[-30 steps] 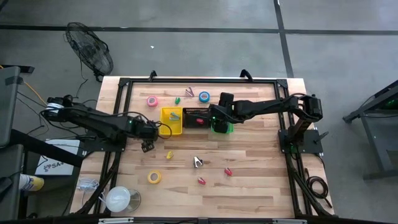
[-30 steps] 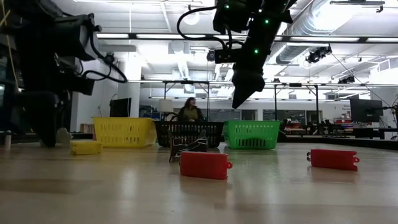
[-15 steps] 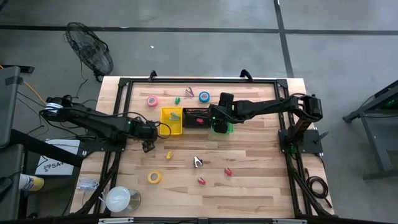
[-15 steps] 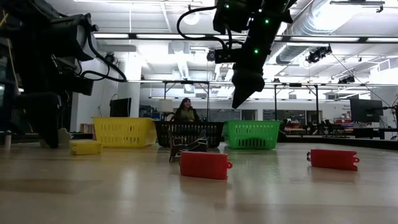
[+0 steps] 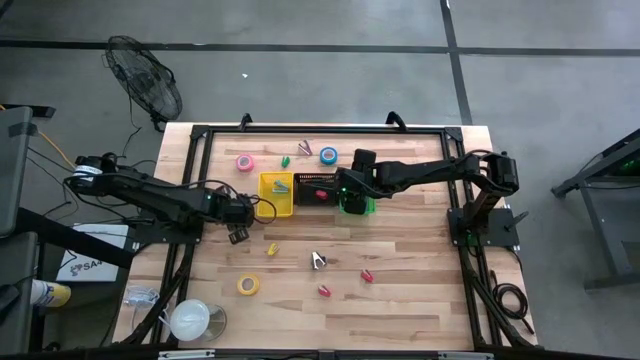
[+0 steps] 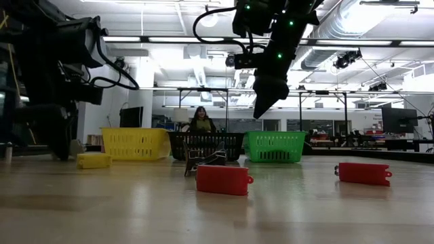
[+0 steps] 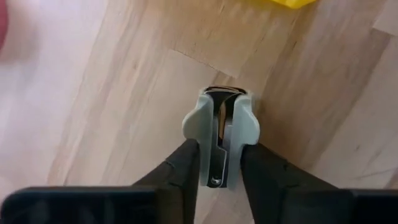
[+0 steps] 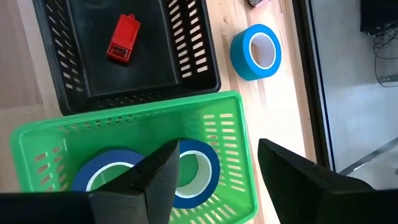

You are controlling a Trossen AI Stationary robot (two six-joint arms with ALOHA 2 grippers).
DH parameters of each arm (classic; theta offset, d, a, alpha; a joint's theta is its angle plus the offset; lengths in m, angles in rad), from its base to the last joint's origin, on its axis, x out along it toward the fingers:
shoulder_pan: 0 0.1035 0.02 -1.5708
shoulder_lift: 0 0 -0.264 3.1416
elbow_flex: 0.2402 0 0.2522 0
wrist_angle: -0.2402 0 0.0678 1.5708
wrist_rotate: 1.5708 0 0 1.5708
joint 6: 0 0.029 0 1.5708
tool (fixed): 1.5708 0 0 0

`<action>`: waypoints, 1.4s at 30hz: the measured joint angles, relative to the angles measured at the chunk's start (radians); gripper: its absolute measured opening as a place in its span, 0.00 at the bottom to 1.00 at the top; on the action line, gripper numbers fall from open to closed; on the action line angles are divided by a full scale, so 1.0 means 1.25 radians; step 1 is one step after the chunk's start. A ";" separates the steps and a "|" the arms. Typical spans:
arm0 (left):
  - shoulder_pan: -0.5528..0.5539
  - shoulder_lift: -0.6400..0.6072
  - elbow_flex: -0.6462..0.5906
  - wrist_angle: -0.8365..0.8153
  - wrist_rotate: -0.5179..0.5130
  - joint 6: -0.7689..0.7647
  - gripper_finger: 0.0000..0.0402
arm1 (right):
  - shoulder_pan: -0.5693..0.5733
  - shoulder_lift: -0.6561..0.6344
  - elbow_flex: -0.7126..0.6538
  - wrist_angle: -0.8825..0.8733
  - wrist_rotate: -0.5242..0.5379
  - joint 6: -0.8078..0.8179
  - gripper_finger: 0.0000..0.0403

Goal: Pick and place Stapler, Stapler remover, tape
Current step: Put the gray staple remover into the yellow bin

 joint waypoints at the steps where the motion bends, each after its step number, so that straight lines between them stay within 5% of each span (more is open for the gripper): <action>1: 0.000 0.000 0.000 0.000 -0.001 0.007 0.20 | 0.000 0.000 0.000 0.000 -0.002 0.000 0.52; 15: 0.000 0.000 0.011 -0.008 0.008 0.079 0.21 | 0.000 0.000 0.000 -0.001 -0.020 0.006 0.52; 26: 0.000 0.000 0.174 -0.134 -0.091 0.176 0.21 | 0.000 0.000 0.000 -0.001 -0.021 0.006 0.52; 42: 0.001 0.000 0.203 0.027 -0.153 0.330 0.21 | 0.000 0.000 0.000 0.002 -0.021 0.013 0.52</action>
